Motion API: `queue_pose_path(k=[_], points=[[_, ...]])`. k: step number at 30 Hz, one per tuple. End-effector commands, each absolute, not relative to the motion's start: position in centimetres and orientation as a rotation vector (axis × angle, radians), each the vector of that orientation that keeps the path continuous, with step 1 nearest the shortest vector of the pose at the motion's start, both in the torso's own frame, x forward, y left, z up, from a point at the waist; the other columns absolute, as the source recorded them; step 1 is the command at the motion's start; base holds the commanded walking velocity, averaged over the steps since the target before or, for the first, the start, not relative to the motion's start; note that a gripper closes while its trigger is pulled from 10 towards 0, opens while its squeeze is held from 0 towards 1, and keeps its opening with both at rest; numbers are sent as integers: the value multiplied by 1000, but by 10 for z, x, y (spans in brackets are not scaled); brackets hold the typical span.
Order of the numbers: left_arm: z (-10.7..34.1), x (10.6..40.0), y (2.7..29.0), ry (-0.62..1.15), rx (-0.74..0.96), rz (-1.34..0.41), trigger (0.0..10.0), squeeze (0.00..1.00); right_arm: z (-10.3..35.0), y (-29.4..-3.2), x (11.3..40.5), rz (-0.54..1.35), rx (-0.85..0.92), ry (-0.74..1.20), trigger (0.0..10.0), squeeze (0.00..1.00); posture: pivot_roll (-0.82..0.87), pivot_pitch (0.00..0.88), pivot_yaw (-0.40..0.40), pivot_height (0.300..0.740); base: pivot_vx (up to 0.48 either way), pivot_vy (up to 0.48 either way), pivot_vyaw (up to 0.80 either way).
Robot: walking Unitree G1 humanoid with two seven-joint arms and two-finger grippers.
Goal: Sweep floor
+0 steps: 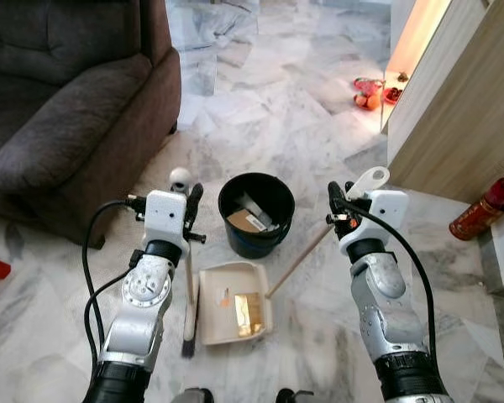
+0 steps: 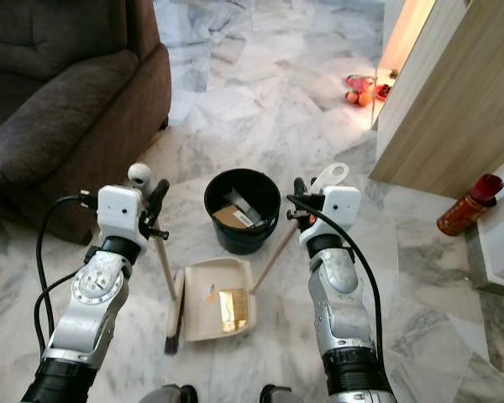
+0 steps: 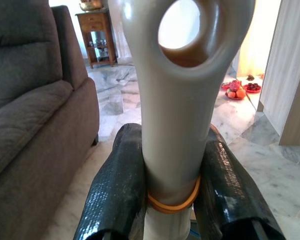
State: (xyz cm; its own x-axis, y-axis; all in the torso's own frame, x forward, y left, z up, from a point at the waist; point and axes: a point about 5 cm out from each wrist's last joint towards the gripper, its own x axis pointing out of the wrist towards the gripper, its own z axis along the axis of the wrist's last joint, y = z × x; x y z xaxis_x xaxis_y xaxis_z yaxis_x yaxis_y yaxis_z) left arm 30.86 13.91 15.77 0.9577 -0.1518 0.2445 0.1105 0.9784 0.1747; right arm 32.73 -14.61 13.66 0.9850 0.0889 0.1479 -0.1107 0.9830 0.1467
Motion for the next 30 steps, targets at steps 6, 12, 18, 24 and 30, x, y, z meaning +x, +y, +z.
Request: queue_pose_path(k=[6,12,18,24,30], points=[[166,298,145,-345,212,-124,10000,0,148,-153,326,92,157,-201,10000,0,58,187,-27,740,0,0,0],[161,287,151,-339,275,-97,10000,0,149,-158,327,80,149,-203,10000,0,60,183,-25,740,0,0,0],[147,280,175,-266,258,64,10000,0,149,-157,329,81,144,-205,10000,0,65,177,-26,740,0,0,0],[144,280,190,-248,248,167,10000,0,154,-157,329,75,151,-226,10000,0,67,164,-23,740,0,0,0],[144,280,190,-245,247,175,10000,0,163,-159,327,78,144,-256,10000,0,71,164,-23,740,0,0,0]])
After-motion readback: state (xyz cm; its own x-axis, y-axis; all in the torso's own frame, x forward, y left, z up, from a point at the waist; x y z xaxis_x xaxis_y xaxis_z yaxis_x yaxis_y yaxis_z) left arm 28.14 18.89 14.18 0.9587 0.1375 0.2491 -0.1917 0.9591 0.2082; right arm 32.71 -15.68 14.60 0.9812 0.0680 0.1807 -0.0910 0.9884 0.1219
